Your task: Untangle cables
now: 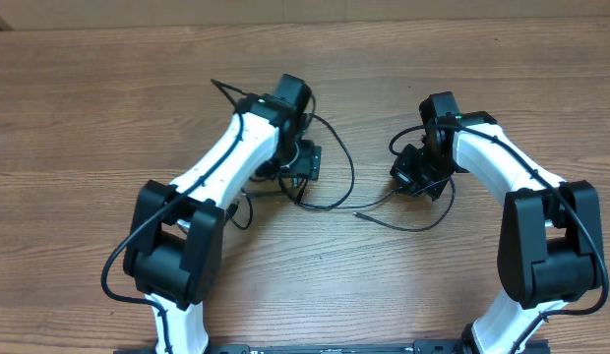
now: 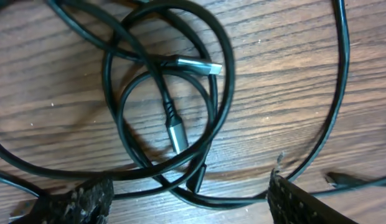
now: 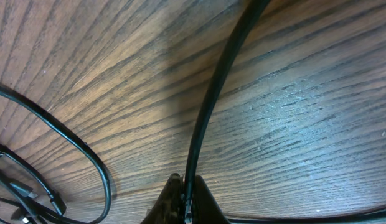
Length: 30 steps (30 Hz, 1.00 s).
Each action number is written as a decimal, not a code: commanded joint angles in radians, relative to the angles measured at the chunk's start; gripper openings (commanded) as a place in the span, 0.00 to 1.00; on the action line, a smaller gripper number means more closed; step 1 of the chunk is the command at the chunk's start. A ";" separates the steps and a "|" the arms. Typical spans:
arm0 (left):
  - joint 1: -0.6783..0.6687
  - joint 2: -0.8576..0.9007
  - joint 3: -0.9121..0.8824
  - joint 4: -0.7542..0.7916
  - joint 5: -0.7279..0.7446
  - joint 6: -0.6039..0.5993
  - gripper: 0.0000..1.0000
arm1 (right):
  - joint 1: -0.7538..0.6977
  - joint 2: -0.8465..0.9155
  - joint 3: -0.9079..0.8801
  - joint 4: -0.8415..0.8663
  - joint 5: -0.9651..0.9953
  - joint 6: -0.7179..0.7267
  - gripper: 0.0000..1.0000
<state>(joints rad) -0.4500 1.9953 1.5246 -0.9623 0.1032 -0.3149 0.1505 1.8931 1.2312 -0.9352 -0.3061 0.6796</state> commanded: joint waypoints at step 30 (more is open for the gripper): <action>0.013 0.037 0.282 -0.196 -0.179 -0.024 0.04 | 0.000 -0.024 -0.001 0.010 0.017 -0.008 0.04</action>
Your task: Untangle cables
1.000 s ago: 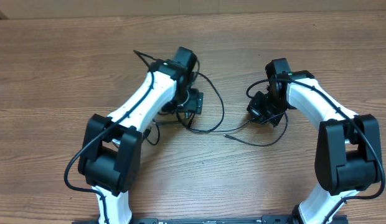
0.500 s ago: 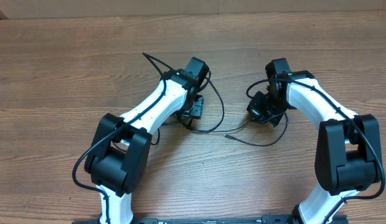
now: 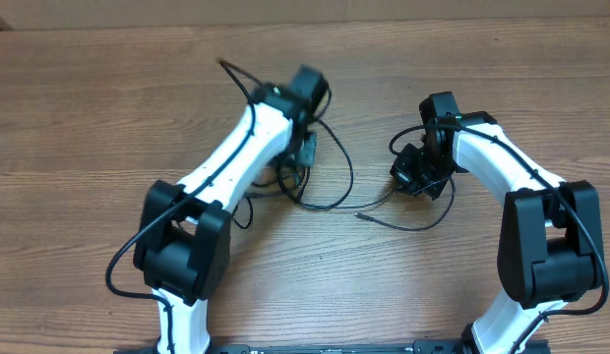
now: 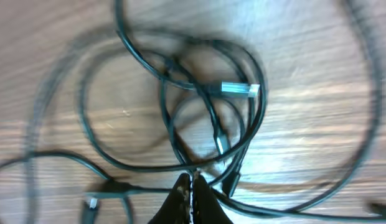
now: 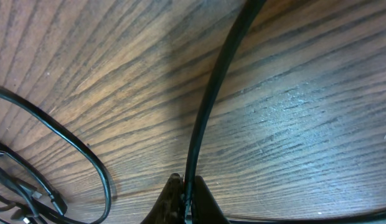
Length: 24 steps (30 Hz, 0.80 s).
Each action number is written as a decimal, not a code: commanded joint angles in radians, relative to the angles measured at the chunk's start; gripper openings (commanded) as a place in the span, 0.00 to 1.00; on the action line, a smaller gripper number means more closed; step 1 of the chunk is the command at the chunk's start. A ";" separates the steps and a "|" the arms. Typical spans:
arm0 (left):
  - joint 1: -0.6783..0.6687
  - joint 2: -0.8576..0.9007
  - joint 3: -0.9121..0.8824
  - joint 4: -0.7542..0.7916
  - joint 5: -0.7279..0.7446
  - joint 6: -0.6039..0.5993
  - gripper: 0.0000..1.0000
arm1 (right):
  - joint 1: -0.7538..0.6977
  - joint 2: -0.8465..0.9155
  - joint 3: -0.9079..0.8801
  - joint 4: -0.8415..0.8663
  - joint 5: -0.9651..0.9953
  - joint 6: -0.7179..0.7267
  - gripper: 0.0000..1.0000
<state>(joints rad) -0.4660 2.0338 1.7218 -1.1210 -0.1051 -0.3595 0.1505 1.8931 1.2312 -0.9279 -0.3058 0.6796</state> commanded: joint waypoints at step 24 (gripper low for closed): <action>-0.048 0.001 -0.238 0.229 0.057 0.076 0.78 | 0.000 -0.024 -0.001 0.002 0.017 -0.007 0.04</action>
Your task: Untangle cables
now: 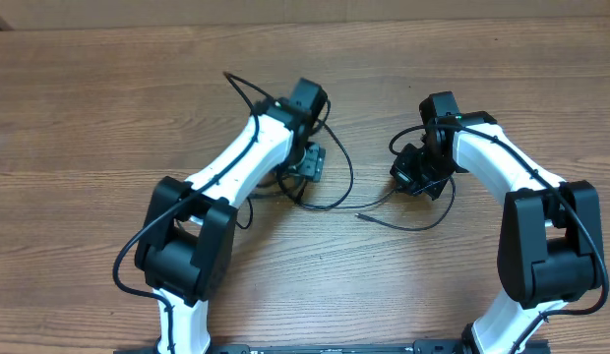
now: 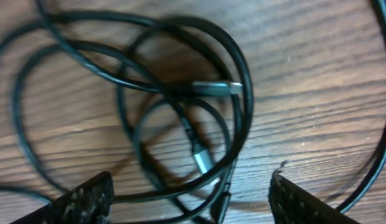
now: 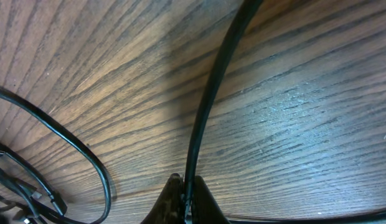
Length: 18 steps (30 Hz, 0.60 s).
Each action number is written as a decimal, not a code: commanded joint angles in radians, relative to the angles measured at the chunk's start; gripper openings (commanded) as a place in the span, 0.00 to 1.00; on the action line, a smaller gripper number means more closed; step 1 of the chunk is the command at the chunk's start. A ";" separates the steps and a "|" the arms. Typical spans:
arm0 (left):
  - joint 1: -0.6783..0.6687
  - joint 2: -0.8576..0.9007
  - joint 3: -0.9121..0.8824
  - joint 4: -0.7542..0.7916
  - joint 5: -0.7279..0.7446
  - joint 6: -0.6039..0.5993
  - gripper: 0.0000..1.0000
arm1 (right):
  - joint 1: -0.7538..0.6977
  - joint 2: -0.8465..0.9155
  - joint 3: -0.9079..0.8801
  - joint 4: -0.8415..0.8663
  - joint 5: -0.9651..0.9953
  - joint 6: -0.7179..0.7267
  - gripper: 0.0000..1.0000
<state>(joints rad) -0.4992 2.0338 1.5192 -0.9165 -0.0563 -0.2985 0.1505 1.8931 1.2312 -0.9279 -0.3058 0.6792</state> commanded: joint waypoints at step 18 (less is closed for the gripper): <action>-0.018 0.001 -0.076 0.078 0.004 0.014 0.60 | 0.002 -0.024 -0.002 0.031 0.017 0.004 0.04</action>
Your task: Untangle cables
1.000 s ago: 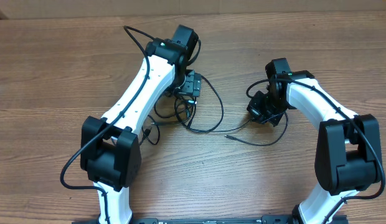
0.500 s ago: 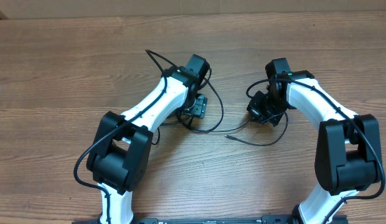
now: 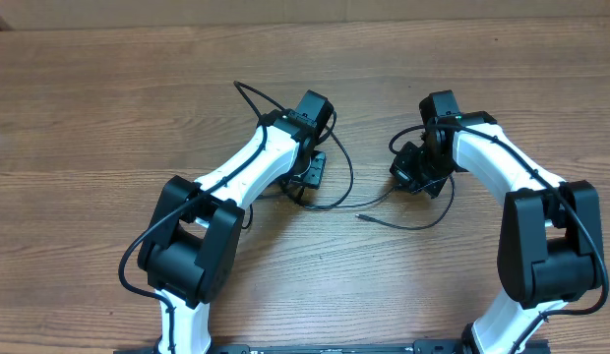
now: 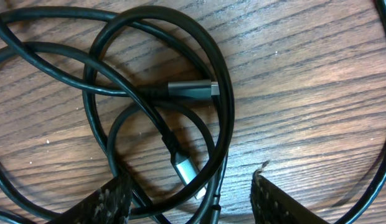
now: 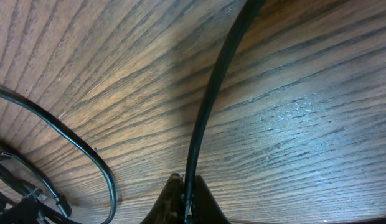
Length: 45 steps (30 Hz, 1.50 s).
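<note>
A tangle of thin black cables point(image 3: 330, 172) lies mid-table. In the left wrist view its coil point(image 4: 221, 106) loops over two silver-tipped plugs point(image 4: 194, 88). My left gripper point(image 4: 193, 183) hangs open low over that coil, several strands crossing between its fingers point(image 4: 103, 202); from overhead the left gripper point(image 3: 307, 172) sits on the tangle's left part. My right gripper point(image 5: 185, 185) is shut on a single black cable point(image 5: 215, 87) that runs up away from it. Overhead, the right gripper point(image 3: 413, 175) is at the tangle's right end.
The wooden table point(image 3: 89, 147) bears everything. A loose cable end point(image 3: 359, 212) lies in front between the two arms, and a thin loop point(image 3: 248, 93) sticks out behind the left arm. Another cable curve point(image 5: 87, 155) lies left of the right gripper.
My left gripper stays open but has shifted slightly over the coil and sits closer to it; the loop behind the arm moved a little to the right. My right gripper has not moved.
My left gripper first hung open over the coil. Then it was shut on a strand, with the arm reached farther back and the coil shifted. Later it stood open again, and now it is open low over the coil. My right gripper stayed shut on its cable throughout.
</note>
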Each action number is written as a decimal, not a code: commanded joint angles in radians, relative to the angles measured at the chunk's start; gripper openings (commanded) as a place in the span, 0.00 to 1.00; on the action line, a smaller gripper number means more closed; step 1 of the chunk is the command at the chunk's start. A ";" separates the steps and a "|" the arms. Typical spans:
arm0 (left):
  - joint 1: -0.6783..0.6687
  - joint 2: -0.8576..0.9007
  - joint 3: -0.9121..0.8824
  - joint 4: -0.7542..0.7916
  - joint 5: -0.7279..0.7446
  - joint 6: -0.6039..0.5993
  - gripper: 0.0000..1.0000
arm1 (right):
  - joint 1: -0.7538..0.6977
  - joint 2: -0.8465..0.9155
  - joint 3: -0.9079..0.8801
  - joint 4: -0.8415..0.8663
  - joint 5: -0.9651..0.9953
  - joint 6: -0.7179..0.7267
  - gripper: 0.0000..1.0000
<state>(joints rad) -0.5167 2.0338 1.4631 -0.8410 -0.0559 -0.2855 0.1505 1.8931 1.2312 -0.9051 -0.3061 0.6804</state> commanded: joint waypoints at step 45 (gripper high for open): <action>0.676 -0.110 0.257 -0.358 0.487 0.098 0.39 | -0.039 -0.024 -0.002 -0.082 0.140 -0.002 0.04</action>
<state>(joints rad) 0.1871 1.9392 1.7569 -1.2285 0.1761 -0.3908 0.1059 1.8931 1.2312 -0.9871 -0.1577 0.6804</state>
